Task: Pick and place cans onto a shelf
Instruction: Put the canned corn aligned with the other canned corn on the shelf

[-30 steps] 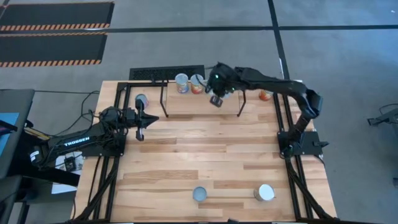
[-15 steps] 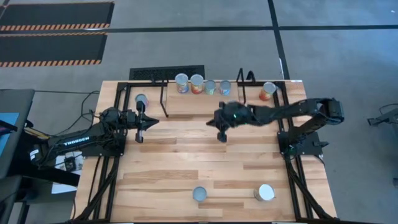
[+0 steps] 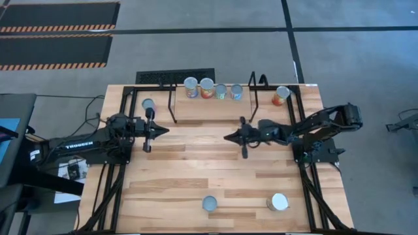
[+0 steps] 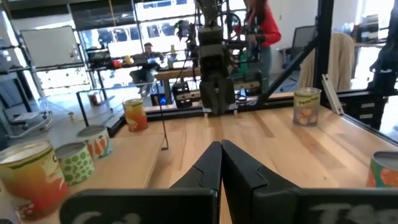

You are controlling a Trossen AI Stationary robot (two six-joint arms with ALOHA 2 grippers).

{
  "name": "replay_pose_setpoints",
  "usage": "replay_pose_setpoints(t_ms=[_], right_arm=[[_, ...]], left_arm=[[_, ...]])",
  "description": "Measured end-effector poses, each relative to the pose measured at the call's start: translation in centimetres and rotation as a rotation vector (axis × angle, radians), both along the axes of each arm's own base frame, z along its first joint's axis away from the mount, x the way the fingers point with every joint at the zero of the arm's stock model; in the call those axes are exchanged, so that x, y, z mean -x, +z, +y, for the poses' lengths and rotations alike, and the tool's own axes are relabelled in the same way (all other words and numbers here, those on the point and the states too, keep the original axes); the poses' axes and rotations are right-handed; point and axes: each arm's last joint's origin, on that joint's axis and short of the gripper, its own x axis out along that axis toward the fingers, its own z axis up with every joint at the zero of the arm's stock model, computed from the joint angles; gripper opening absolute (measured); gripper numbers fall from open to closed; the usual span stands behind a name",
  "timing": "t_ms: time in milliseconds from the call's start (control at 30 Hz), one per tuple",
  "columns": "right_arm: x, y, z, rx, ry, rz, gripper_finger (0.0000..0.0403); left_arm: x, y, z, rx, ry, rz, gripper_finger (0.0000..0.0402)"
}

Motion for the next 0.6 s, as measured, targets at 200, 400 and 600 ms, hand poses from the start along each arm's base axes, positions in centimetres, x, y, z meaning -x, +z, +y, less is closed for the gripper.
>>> replay_pose_setpoints(t_ms=[200, 400, 600], right_arm=[[3.3, 0.5, -1.1, 0.009, 0.073, -0.198, 0.0006], [5.9, 2.6, -2.7, 0.044, -0.014, -0.314, 0.0006], [7.3, 6.0, -5.5, 0.055, -0.293, -0.314, 0.0005]], left_arm=[[-0.7, -0.3, -0.1, -0.011, 0.027, 0.052, 0.0], [-1.1, -0.3, 0.1, -0.012, 0.034, 0.069, 0.0], [-1.2, -0.3, 0.1, -0.011, 0.04, 0.072, 0.0]])
